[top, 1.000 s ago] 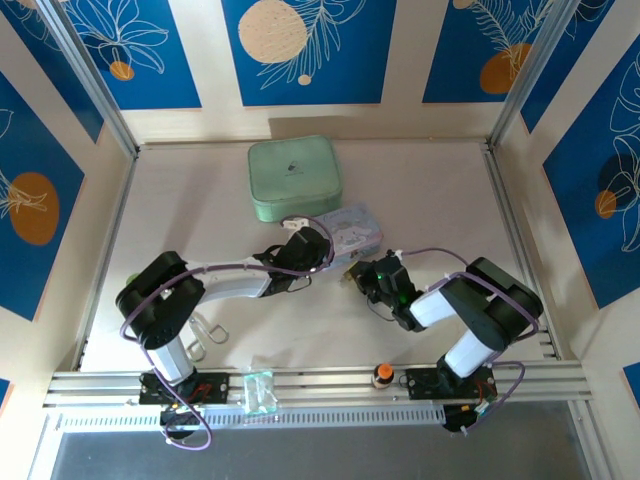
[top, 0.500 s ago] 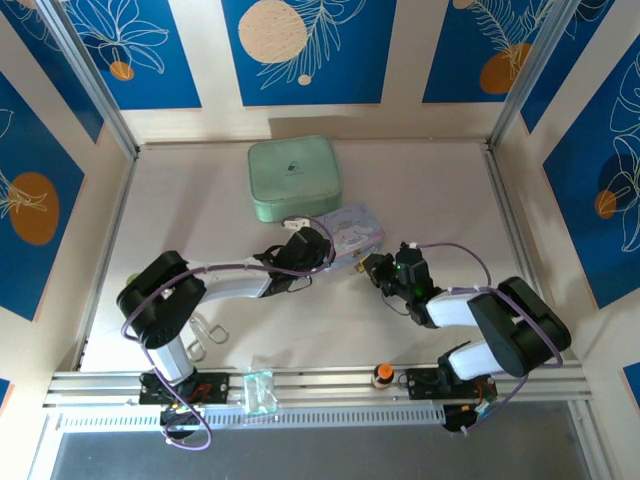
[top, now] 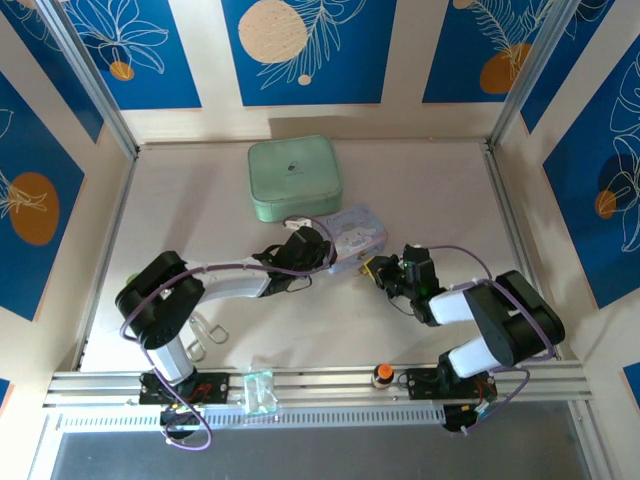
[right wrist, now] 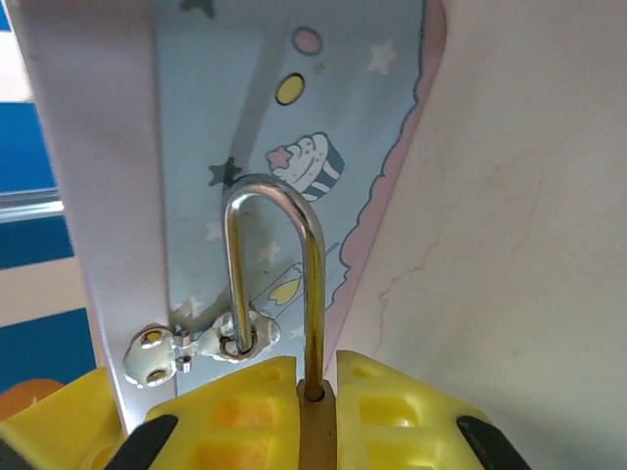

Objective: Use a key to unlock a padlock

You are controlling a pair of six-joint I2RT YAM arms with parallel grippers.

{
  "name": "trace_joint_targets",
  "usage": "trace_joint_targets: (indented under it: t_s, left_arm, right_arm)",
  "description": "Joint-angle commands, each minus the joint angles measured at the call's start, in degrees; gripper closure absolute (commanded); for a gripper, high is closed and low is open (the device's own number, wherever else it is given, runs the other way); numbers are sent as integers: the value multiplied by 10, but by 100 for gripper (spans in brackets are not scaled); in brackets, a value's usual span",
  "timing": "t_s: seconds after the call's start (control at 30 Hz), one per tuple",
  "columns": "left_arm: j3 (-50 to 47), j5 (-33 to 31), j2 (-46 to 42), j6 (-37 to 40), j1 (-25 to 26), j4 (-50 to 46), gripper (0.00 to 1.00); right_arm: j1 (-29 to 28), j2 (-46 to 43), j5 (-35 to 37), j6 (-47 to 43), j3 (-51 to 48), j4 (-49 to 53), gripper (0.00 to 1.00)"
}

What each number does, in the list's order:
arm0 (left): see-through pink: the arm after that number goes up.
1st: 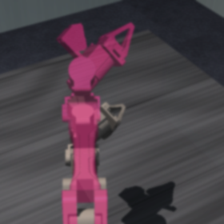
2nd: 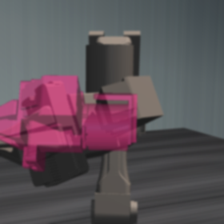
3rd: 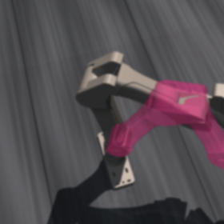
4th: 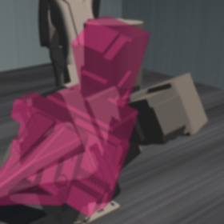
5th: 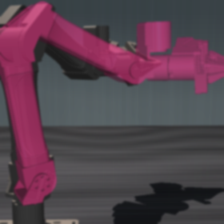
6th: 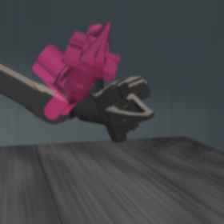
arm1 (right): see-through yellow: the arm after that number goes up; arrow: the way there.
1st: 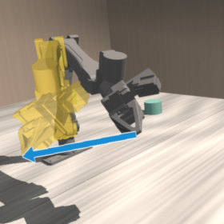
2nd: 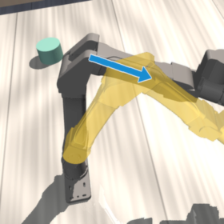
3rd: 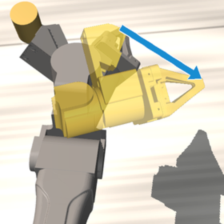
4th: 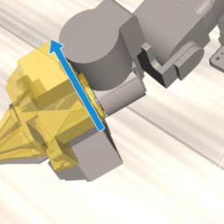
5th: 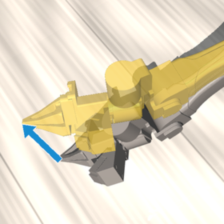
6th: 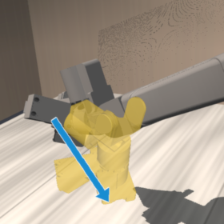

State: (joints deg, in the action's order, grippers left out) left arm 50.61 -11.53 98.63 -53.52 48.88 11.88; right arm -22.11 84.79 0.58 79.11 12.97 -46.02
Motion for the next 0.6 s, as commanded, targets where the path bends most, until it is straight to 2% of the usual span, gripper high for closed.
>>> trace_joint_targets:
  t_s: [0.0, 0.1, 0.2, 0.4, 0.57]
  left_arm:
    - [-60, -30, 40, 22, -20, -206, 60]
    - [-58, -31, 38, 29, -19, -206, 60]
    - [-61, -28, 36, 31, -19, -198, 60]
    - [-72, -20, 36, 36, -19, -179, 60]
    - [-82, -22, 26, 35, -19, -175, 60]
  right_arm:
    - [-23, 17, 130, 63, -20, -7, 100]
    - [-55, -6, 184, 68, -12, -1, 100]
    - [-57, -44, 229, 122, -3, 69, 100]
    - [-80, -17, 247, 138, 43, 82, 100]
    - [-68, 13, 243, 161, 26, 46, 100]
